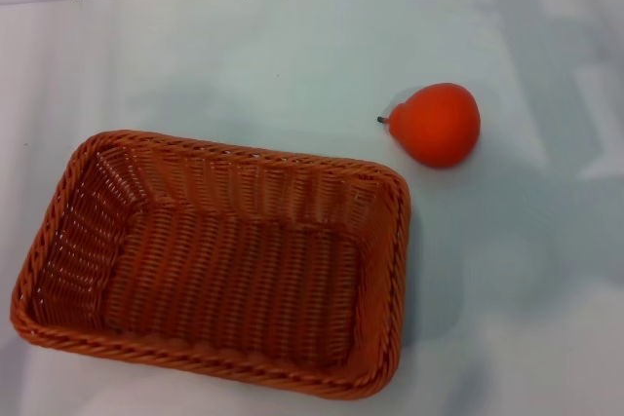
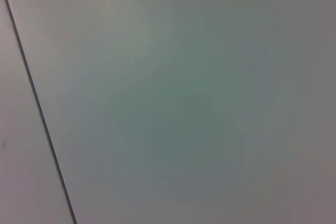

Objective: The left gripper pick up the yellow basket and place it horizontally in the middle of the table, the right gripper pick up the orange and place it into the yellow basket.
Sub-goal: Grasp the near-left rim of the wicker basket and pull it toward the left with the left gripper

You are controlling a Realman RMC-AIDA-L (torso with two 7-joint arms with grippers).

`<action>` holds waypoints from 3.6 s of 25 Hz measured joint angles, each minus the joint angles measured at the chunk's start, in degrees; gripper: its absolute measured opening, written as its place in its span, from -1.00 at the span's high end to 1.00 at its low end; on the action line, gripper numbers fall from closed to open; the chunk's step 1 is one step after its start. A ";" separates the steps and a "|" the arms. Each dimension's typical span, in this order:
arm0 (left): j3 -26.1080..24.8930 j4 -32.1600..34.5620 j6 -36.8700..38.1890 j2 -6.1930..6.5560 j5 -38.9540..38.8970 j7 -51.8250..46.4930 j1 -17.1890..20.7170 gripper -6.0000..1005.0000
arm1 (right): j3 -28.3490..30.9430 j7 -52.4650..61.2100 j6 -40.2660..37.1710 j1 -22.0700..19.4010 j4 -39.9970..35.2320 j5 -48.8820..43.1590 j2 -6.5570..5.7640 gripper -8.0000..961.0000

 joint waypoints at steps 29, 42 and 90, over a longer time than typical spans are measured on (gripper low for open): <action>4.09 12.97 -6.24 2.33 0.64 -20.39 0.10 -0.61 | 1.81 0.04 3.98 3.28 -2.29 0.00 -0.18 -0.71; 17.39 41.47 -15.84 10.00 20.35 -62.20 2.13 -0.61 | 3.16 0.05 4.09 2.44 -2.10 0.00 -0.08 -0.71; 31.74 71.11 1.96 2.47 88.74 -108.46 -7.16 -0.51 | 4.12 0.04 6.64 2.24 -1.56 0.00 0.00 -0.71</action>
